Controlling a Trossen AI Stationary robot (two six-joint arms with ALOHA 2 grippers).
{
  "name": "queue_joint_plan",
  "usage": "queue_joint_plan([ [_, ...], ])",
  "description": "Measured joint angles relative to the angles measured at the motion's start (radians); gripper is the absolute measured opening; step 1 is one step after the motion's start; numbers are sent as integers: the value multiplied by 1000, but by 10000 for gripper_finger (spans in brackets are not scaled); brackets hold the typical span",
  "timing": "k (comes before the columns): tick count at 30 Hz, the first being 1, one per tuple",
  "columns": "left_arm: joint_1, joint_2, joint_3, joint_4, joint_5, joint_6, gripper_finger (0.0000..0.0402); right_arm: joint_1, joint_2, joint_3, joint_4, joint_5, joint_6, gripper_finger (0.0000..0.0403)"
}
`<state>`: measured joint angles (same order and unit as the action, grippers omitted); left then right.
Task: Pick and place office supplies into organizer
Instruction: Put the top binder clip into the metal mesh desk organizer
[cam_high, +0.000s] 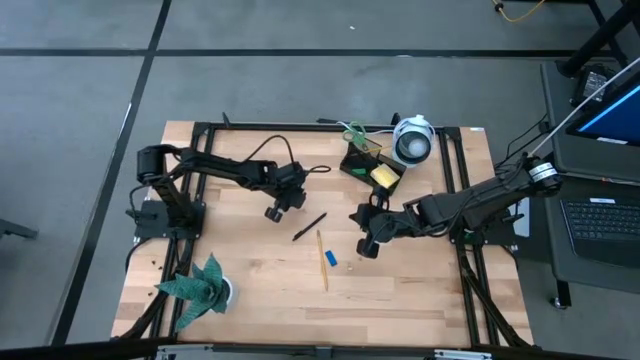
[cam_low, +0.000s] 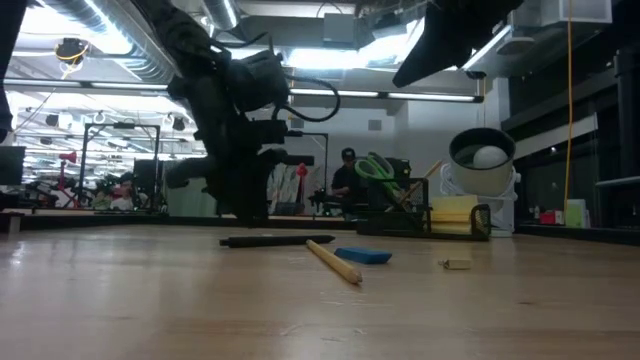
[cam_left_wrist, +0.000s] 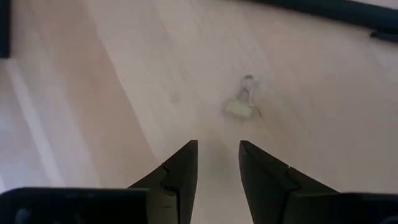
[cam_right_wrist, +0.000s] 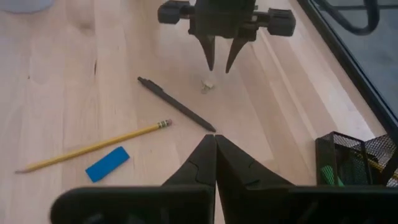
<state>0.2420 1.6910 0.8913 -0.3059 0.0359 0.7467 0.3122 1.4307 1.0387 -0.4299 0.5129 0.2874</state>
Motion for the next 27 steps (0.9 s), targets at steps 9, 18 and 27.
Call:
queue_joint_plan([
  [9,-7,22,-1,23,94,42,112,0,0,-82,69,-1,-4,4],
  [18,-5,72,4,57,101,79,112,-1,0,-99,99,-18,-17,9],
  [27,-4,109,8,75,122,112,112,-1,0,-99,100,-18,-34,7],
])
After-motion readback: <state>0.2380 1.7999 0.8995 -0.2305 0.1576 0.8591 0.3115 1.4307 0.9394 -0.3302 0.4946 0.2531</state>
